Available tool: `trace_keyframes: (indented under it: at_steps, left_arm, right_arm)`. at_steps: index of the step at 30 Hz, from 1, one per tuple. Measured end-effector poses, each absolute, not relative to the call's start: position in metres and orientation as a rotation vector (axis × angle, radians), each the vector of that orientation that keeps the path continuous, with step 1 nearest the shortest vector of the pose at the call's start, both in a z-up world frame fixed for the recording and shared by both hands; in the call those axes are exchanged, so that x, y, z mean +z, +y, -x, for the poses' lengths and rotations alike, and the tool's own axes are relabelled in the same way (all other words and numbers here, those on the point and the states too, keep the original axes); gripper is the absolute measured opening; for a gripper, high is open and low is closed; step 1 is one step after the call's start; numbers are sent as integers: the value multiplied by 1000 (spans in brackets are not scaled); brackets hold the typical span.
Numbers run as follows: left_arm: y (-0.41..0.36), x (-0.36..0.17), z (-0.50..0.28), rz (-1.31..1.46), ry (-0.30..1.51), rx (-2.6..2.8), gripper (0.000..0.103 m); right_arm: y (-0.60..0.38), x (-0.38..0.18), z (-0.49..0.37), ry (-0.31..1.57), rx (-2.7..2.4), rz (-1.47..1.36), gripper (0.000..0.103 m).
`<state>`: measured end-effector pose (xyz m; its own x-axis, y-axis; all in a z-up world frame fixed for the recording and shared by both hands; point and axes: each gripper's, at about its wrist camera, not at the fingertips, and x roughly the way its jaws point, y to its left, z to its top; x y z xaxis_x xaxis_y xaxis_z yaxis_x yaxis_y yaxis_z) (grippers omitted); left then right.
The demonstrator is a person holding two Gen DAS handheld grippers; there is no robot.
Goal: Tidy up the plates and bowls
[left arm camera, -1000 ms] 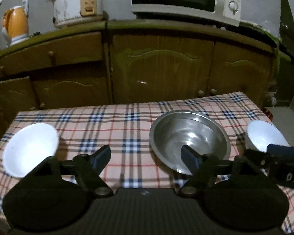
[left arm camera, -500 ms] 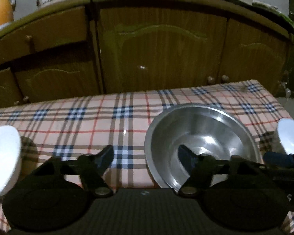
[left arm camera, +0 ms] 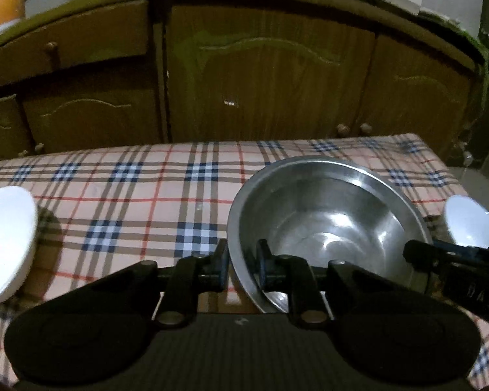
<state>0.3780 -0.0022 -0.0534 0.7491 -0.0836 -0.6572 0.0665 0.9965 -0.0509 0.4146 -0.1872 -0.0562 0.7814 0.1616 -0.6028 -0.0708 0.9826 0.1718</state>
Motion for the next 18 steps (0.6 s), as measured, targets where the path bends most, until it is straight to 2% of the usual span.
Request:
trace_keyframes:
  at_steps: [10, 18]
  left_arm:
    - [-15, -6, -292, -23, 637, -66, 19]
    - [-26, 8, -222, -43, 609, -73, 20]
  right_arm:
    - [-185, -6, -330, 584, 144, -101, 24]
    - [-192, 17, -249, 534, 146, -98, 24]
